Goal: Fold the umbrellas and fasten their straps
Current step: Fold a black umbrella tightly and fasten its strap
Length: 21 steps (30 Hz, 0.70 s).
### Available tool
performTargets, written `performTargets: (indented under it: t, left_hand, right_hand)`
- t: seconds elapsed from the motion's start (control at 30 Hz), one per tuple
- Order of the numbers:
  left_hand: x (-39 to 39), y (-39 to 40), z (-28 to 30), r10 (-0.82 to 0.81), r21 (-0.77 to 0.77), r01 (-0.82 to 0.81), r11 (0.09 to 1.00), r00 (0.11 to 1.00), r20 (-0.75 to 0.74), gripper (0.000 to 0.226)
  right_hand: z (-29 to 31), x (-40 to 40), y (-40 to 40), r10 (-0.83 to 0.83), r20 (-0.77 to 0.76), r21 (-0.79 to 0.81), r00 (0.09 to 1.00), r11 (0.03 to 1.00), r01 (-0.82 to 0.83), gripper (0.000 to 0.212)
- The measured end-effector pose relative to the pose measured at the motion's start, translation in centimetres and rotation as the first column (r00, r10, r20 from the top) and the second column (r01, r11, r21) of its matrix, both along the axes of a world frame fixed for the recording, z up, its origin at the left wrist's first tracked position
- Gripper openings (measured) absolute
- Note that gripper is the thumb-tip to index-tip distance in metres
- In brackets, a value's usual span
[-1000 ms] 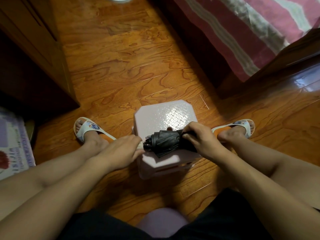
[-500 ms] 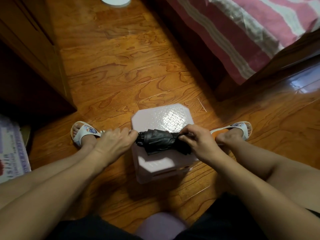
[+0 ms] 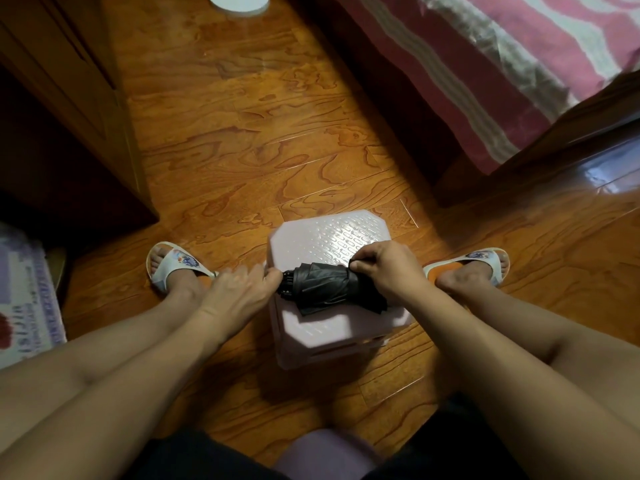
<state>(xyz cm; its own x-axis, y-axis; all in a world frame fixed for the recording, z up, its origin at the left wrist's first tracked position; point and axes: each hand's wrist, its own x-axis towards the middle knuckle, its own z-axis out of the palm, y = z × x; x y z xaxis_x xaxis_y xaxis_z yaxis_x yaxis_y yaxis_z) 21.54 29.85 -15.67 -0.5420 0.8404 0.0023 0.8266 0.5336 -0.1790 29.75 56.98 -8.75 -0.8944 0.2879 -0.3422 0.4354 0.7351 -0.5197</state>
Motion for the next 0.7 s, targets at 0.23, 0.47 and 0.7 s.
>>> performTargets:
  t: [0.23,0.47,0.7]
  left_hand:
    - [0.0,0.2,-0.1,0.015,0.014,-0.014,1.000,1.000,-0.010,0.048]
    - [0.1,0.3,-0.4,0.035,0.084,-0.034,0.996,0.999,-0.015,0.047]
    - [-0.2,0.1,-1.1,0.022,0.097,-0.018,0.995,0.999,-0.036,0.046]
  right_hand:
    - [-1.0,-1.1,-0.9,-0.081,0.096,0.016,0.992,0.997,0.080,0.013]
    - [-1.8,-0.4,-1.1,-0.114,-0.116,0.054,0.987,0.991,0.121,0.015]
    - [-2.7,-1.8,-1.2,-0.163,0.005,0.195,0.987,0.968,0.159,0.020]
